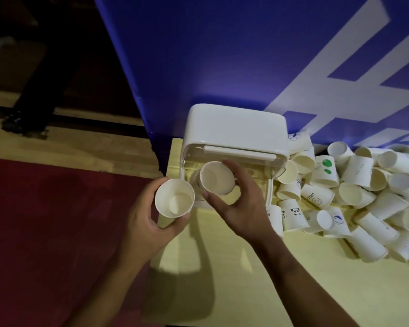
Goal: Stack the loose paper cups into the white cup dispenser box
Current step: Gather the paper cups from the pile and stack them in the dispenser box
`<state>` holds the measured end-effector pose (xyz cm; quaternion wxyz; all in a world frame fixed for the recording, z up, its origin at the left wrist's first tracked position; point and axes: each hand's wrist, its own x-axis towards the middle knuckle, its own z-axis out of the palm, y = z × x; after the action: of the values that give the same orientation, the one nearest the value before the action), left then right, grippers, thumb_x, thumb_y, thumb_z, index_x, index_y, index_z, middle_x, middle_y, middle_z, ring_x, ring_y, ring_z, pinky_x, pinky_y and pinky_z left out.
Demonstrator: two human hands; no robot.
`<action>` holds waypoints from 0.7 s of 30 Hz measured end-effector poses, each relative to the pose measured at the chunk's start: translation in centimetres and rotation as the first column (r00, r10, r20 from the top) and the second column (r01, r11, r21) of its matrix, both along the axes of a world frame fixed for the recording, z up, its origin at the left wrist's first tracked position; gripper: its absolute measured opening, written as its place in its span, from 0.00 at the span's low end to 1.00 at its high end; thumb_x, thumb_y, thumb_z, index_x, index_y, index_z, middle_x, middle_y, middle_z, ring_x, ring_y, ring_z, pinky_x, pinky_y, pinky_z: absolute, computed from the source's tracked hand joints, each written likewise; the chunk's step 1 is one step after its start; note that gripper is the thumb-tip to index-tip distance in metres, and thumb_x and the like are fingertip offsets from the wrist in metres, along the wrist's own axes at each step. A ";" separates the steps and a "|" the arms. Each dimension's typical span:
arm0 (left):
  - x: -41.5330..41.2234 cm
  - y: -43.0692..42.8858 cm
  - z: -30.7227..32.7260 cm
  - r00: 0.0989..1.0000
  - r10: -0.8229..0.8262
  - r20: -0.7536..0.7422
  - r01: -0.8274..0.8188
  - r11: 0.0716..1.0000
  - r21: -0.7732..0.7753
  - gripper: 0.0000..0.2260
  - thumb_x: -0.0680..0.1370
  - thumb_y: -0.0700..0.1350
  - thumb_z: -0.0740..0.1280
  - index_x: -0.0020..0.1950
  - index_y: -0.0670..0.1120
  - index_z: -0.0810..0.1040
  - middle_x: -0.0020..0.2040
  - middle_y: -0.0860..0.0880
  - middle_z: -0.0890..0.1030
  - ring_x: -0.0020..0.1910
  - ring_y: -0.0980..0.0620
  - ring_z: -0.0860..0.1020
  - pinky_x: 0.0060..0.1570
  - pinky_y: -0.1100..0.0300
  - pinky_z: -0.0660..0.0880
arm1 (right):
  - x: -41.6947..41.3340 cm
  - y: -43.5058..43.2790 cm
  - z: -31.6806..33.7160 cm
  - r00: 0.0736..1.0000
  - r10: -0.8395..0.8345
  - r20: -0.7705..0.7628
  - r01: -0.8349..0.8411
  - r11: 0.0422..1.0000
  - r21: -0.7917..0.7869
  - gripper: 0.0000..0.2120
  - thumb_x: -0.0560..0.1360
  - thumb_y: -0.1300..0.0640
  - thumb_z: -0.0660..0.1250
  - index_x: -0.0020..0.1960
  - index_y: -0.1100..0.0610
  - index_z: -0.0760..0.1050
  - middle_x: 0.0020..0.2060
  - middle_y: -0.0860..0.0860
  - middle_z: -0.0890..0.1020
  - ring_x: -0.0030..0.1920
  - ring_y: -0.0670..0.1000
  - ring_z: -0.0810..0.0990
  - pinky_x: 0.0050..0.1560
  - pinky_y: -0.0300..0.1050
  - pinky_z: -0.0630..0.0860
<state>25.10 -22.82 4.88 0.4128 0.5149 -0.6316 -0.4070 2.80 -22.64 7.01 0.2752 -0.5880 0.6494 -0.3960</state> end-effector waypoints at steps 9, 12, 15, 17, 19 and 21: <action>2.0 -0.3 -1.0 0.998 0.030 0.061 -0.032 0.999 0.037 0.35 0.68 0.58 0.78 0.72 0.48 0.74 0.67 0.57 0.79 0.66 0.54 0.78 0.62 0.62 0.75 | 1.3 -1.4 -4.2 0.997 0.008 -0.077 -0.002 0.997 0.077 0.35 0.70 0.45 0.81 0.72 0.50 0.73 0.64 0.43 0.79 0.62 0.44 0.77 0.57 0.27 0.69; 2.1 -0.5 -1.1 0.998 0.029 0.058 -0.031 0.999 0.044 0.35 0.68 0.58 0.78 0.72 0.47 0.74 0.67 0.56 0.79 0.67 0.53 0.78 0.63 0.61 0.75 | 1.5 -2.0 -5.1 0.992 0.013 -0.123 -0.002 0.996 0.093 0.34 0.69 0.43 0.80 0.71 0.50 0.73 0.64 0.44 0.79 0.62 0.47 0.78 0.59 0.38 0.74; 1.9 -0.9 -0.9 0.998 0.017 0.057 -0.020 0.999 0.042 0.34 0.69 0.58 0.78 0.72 0.48 0.74 0.67 0.58 0.79 0.67 0.54 0.78 0.63 0.66 0.73 | 1.6 -2.5 -5.8 0.988 0.001 -0.153 0.012 0.996 0.088 0.35 0.69 0.43 0.80 0.71 0.53 0.75 0.67 0.46 0.78 0.66 0.47 0.76 0.63 0.32 0.69; 1.6 -1.2 -0.7 0.999 0.011 0.054 -0.013 0.999 0.042 0.34 0.69 0.58 0.78 0.72 0.49 0.74 0.67 0.59 0.79 0.67 0.55 0.78 0.62 0.68 0.72 | 1.6 -2.6 -6.3 0.987 0.005 -0.159 0.013 0.994 0.112 0.36 0.69 0.42 0.80 0.72 0.54 0.74 0.68 0.46 0.77 0.67 0.47 0.74 0.65 0.35 0.69; 1.4 -1.4 -0.5 0.998 0.014 0.055 -0.016 0.999 0.040 0.34 0.69 0.58 0.78 0.72 0.48 0.74 0.67 0.60 0.78 0.67 0.56 0.78 0.62 0.69 0.71 | 1.6 -2.5 -6.7 0.989 0.011 -0.151 0.008 0.992 0.127 0.38 0.69 0.40 0.80 0.73 0.53 0.73 0.69 0.46 0.76 0.69 0.47 0.74 0.67 0.44 0.73; 1.1 -1.5 -0.3 0.998 0.009 0.059 -0.011 1.000 0.028 0.34 0.69 0.57 0.79 0.71 0.47 0.74 0.66 0.60 0.78 0.66 0.56 0.78 0.62 0.69 0.72 | 1.5 -2.4 -6.7 0.991 0.033 -0.130 -0.015 0.991 0.136 0.41 0.68 0.38 0.80 0.74 0.54 0.72 0.70 0.46 0.76 0.70 0.46 0.73 0.69 0.44 0.73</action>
<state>26.22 -24.37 4.55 0.3888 0.5356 -0.6351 -0.3982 4.27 -25.04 0.34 0.2755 -0.6007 0.6842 -0.3083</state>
